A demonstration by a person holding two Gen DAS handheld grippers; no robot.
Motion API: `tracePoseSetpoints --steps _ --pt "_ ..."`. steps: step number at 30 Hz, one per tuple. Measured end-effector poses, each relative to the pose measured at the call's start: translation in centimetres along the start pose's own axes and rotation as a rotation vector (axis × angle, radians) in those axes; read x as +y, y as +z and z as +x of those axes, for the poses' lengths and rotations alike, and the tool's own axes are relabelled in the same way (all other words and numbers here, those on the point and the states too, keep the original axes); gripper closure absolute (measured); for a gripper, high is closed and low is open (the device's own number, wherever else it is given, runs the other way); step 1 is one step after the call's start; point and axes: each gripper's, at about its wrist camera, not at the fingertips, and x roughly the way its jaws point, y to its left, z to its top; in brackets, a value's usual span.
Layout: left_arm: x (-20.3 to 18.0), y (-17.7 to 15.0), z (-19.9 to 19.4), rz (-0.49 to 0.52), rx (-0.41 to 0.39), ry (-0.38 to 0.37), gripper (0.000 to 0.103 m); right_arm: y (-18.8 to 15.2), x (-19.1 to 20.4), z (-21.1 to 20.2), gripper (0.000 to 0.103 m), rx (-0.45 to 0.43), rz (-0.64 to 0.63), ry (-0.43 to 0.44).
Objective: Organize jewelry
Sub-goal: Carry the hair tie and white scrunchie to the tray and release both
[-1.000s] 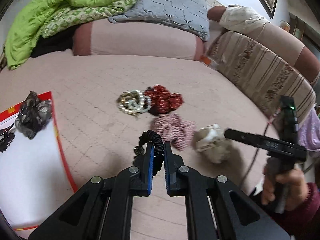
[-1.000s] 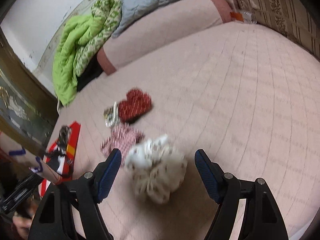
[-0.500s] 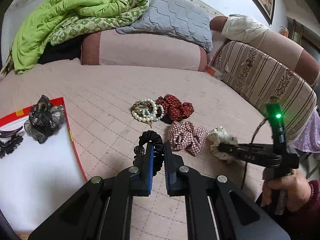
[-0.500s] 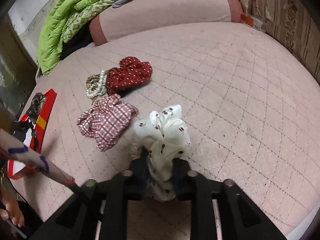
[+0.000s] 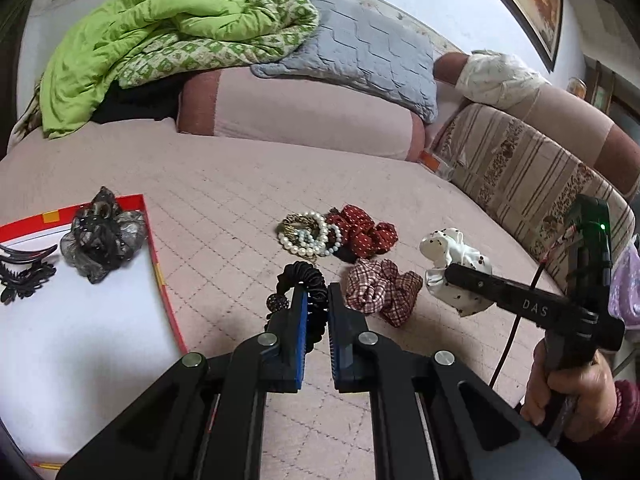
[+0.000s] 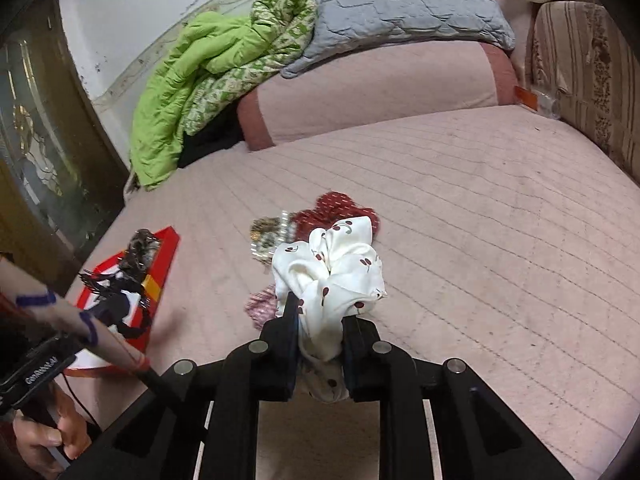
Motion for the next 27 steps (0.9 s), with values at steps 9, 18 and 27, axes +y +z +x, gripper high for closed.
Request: tracePoseSetpoints --steps 9,18,27 --pt "2.5 -0.1 -3.0 -0.024 -0.050 0.077 0.094 -0.6 5.0 1.7 0.084 0.026 -0.087 0.100" --pt "9.0 -0.2 -6.8 -0.150 -0.095 0.210 0.094 -1.5 9.2 3.1 0.084 0.074 -0.159 0.180" --pt "15.5 -0.9 -10.2 -0.289 -0.127 0.327 0.094 -1.0 16.6 4.6 0.084 0.140 -0.188 0.320"
